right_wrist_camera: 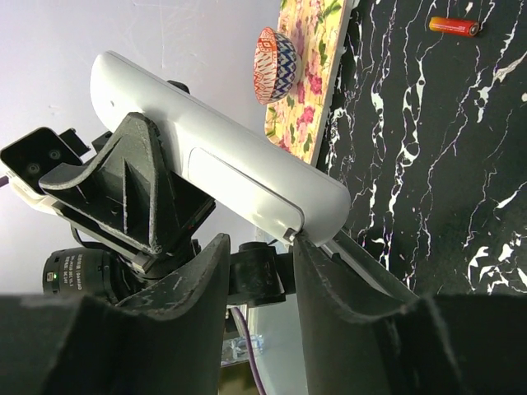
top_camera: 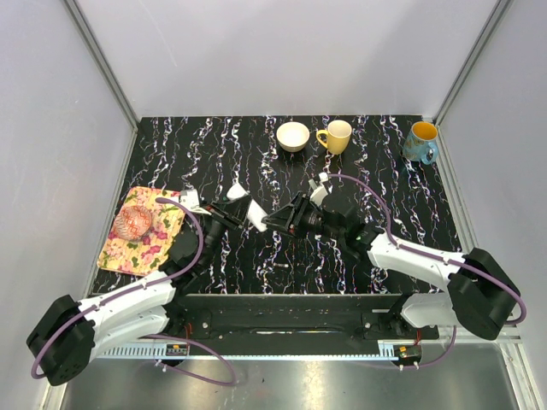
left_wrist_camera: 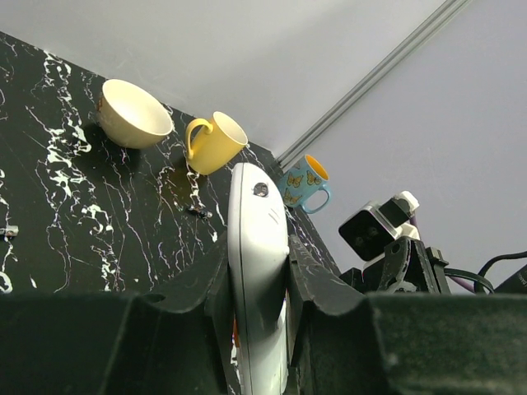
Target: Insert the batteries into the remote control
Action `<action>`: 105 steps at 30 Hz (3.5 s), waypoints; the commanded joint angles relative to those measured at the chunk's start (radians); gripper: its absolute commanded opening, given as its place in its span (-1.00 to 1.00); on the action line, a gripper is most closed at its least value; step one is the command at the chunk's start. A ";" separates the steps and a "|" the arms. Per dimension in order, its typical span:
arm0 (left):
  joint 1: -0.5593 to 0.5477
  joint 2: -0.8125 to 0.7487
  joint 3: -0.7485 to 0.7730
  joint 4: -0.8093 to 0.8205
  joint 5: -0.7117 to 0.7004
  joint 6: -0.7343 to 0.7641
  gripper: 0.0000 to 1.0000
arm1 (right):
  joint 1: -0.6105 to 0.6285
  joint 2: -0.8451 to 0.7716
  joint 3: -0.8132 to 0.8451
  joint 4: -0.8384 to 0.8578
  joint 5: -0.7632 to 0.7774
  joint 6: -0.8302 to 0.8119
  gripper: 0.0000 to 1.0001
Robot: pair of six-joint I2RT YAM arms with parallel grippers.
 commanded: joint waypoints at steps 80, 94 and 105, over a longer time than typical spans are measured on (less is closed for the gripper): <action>-0.007 0.459 0.073 0.313 -0.040 -0.091 -1.00 | -0.138 -0.174 -0.110 -0.427 0.240 -0.423 0.13; 0.174 -0.120 -0.110 -0.031 0.396 -0.288 -1.00 | -0.138 -0.089 0.107 -0.601 0.461 -0.561 0.40; 0.401 -0.177 -0.110 -0.221 0.784 -0.400 -1.00 | -0.124 0.183 0.370 -0.793 0.411 -0.802 0.42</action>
